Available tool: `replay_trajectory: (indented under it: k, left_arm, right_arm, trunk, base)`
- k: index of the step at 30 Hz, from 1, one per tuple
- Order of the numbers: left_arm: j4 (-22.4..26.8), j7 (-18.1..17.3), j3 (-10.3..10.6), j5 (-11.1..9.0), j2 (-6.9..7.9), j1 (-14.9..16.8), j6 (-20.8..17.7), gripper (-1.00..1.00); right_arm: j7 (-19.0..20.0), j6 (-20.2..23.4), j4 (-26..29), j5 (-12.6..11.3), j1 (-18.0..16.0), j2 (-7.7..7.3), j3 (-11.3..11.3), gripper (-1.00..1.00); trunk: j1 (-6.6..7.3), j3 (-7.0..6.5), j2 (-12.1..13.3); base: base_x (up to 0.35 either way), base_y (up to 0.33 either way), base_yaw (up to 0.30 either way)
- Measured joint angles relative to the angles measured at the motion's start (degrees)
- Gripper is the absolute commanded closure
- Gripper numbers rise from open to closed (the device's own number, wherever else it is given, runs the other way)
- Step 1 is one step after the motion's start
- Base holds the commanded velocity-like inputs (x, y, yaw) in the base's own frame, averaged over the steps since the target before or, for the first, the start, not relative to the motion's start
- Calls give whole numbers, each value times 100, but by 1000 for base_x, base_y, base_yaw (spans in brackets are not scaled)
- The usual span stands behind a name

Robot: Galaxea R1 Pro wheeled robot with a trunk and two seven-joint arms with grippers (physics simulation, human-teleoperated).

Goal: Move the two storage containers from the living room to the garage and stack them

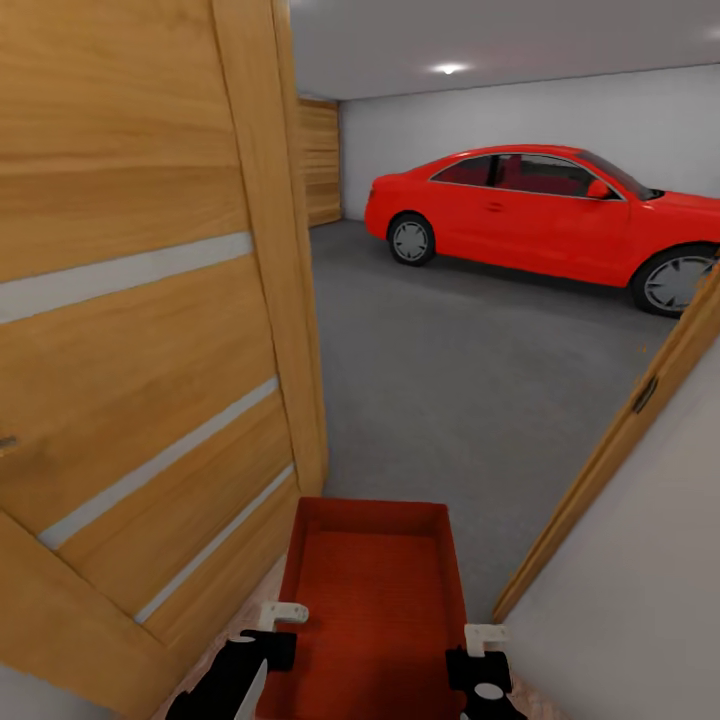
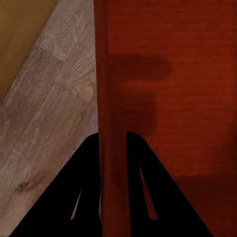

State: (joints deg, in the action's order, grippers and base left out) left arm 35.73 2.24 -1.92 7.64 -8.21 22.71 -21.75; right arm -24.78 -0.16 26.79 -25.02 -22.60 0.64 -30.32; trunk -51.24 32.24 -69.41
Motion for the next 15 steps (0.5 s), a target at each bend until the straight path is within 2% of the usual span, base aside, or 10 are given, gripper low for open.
replay_trajectory:
  k: [11,15]
  left_arm:
    - [23,-3,1,0,0,0,0,100]
    - [4,-1,1,-5,1,1,3,100]
  right_arm:
    - [-1,-1,22,-3,-3,-6,-1,100]
    - [-3,0,4,2,-2,0,0,100]
  trunk:
    - [0,0,0]
    - [0,0,0]
  base:
    - [191,266,-3]
    - [192,252,-142]
